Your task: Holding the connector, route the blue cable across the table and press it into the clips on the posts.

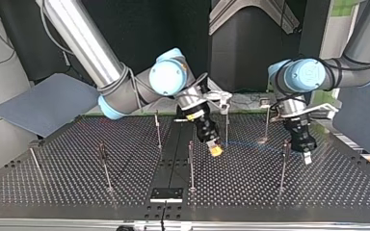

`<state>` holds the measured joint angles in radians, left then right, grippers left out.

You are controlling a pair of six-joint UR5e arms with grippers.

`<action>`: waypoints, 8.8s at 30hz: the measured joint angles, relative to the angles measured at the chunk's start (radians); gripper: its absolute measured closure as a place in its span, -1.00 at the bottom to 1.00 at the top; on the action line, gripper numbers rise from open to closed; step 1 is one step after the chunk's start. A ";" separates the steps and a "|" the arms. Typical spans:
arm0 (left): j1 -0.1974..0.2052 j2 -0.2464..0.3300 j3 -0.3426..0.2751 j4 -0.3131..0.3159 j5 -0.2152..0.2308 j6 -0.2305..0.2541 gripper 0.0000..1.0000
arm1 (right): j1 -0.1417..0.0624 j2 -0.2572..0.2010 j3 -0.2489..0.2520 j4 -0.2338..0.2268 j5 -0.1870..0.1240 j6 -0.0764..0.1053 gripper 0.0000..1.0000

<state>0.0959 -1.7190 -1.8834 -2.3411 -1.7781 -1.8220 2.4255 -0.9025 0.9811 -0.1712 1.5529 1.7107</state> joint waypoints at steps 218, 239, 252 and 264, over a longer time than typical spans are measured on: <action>-0.198 -0.109 -0.243 -0.190 0.070 0.002 0.97 | -0.009 0.014 0.354 -0.021 0.080 -0.052 1.00; -0.174 -0.205 -0.187 -0.127 0.098 -0.043 0.97 | -0.025 0.065 0.330 -0.071 0.065 -0.040 1.00; -0.158 -0.273 -0.108 -0.105 0.140 -0.065 0.97 | -0.061 0.067 0.319 -0.085 0.029 -0.005 1.00; -0.140 -0.294 -0.049 -0.096 0.190 -0.106 0.97 | -0.100 0.068 0.319 -0.085 0.024 0.008 1.00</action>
<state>-0.0438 -2.0129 -1.9328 -2.4375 -1.5877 -1.9277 2.3251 -0.8341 1.3005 -0.2567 1.5771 1.7189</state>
